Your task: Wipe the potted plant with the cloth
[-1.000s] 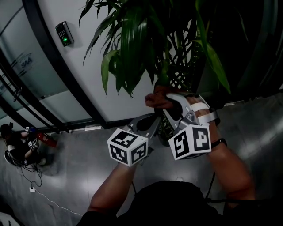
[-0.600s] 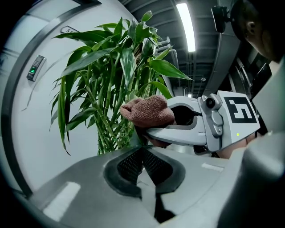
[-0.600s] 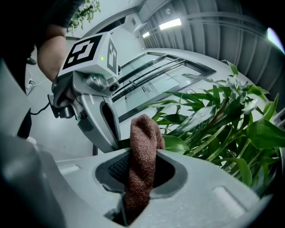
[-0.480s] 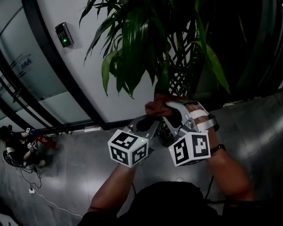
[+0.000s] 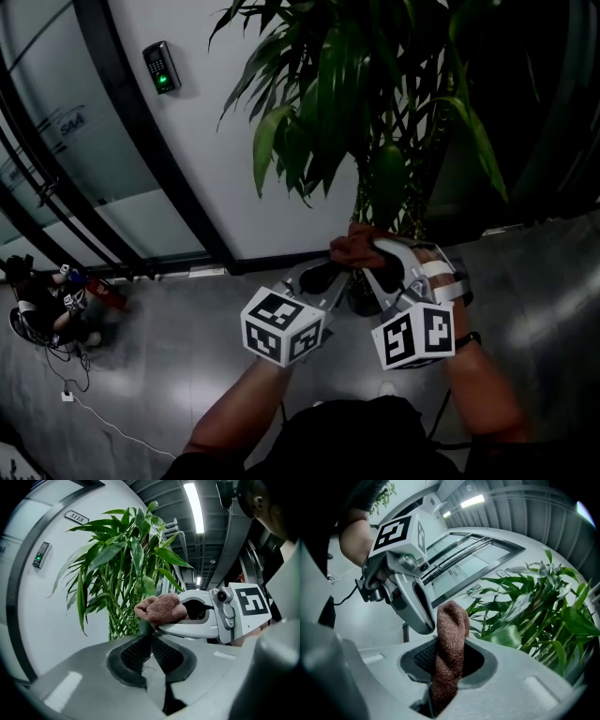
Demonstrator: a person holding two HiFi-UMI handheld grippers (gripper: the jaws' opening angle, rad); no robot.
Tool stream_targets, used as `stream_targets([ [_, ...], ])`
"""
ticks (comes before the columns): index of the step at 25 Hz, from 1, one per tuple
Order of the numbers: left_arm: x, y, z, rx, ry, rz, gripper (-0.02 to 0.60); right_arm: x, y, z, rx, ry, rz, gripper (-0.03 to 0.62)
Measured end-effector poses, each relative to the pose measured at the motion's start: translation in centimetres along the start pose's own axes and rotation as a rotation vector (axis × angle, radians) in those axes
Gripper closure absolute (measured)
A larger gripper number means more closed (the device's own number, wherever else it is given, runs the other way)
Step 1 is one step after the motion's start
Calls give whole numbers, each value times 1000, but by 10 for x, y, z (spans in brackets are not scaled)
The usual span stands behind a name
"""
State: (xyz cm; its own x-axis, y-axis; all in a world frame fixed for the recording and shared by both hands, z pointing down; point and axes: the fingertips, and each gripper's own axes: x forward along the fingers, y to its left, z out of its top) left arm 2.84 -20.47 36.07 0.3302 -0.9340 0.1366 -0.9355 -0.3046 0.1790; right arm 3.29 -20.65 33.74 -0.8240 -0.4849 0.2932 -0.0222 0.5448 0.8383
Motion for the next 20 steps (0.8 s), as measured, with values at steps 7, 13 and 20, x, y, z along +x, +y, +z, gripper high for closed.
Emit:
stream_targets([
  [7, -34, 33, -17, -23, 39, 70, 542, -7, 21, 24, 104, -50, 5, 523],
  [13, -61, 65, -2, -18, 3, 180, 542, 7, 30, 36, 205, -115, 34, 523],
  [20, -90, 94, 28, -14, -70, 307, 549, 22, 29, 47, 246, -203, 90, 523],
])
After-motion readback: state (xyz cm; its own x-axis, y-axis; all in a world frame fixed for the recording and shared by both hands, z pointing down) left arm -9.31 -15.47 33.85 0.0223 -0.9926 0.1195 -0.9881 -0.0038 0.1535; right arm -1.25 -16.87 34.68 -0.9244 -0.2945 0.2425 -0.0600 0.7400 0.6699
